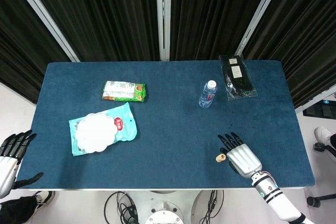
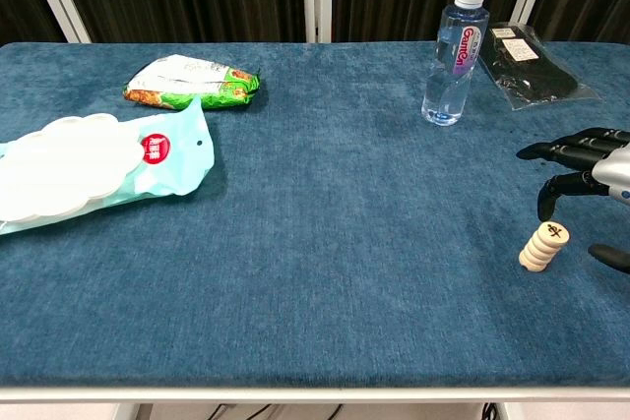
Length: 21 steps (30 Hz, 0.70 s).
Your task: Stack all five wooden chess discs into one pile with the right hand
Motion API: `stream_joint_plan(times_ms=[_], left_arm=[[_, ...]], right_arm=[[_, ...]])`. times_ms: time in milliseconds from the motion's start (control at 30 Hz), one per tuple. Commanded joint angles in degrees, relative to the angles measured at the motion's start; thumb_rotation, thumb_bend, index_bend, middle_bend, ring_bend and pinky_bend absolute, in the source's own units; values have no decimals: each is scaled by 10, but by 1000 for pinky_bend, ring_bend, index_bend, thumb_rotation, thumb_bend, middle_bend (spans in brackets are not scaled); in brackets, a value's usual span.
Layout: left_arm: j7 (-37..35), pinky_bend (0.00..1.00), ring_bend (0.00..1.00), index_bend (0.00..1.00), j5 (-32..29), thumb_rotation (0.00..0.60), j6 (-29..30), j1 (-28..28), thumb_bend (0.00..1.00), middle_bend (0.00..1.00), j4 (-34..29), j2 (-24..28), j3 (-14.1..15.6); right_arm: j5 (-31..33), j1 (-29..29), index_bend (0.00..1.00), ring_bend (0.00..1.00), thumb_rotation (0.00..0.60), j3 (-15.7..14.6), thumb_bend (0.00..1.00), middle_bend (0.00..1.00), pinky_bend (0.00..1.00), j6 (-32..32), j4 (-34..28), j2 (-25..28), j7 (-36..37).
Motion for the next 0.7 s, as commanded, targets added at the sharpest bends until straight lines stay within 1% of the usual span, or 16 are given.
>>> stream_joint_plan(times_ms=[33,67,133,233,300,400,500,633,700], left_arm=[[-1,0,0,73,0,600,0,0,0,11,1,0,0],[-1,0,0,73,-1,600,0,0,0,10,1,0,0],[-2,0,0,73,-1,600,0,0,0,10,2,0,0],[-4,0,0,73,-2,600,1,0,0,11,3,0,-1],[-6,0,0,73,-4,600,1,0,0,11,5,-1,-2],[-7,0,0,72,-9,600,-1,-1,0,11,7,-2,-5],[-2,0,0,72,-12,600,2,0,0,11,9,-6,-8],[4,0,0,72,-14,600,7,1,0,11,12,-11,-11],[7,0,0,72,-15,600,8,2,0,11,12,-12,-12]], right_arm=[[2,-3,292,0,600,6,338,6,0,10,2,-1,0],[2,-6,263,0,600,10,333,4,0,18,1,1,3],[-5,-15,145,0,600,18,315,0,0,45,0,6,13],[-19,-39,40,0,600,22,285,0,0,96,2,24,37],[-26,-60,2,0,600,21,262,0,0,133,7,37,58],[-31,-107,0,0,600,23,234,0,0,211,33,53,116],[-14,-145,0,0,600,30,227,0,0,260,65,63,172],[28,-170,0,0,600,37,227,0,0,259,90,76,212],[36,-175,0,0,600,40,227,0,0,256,95,79,223]])
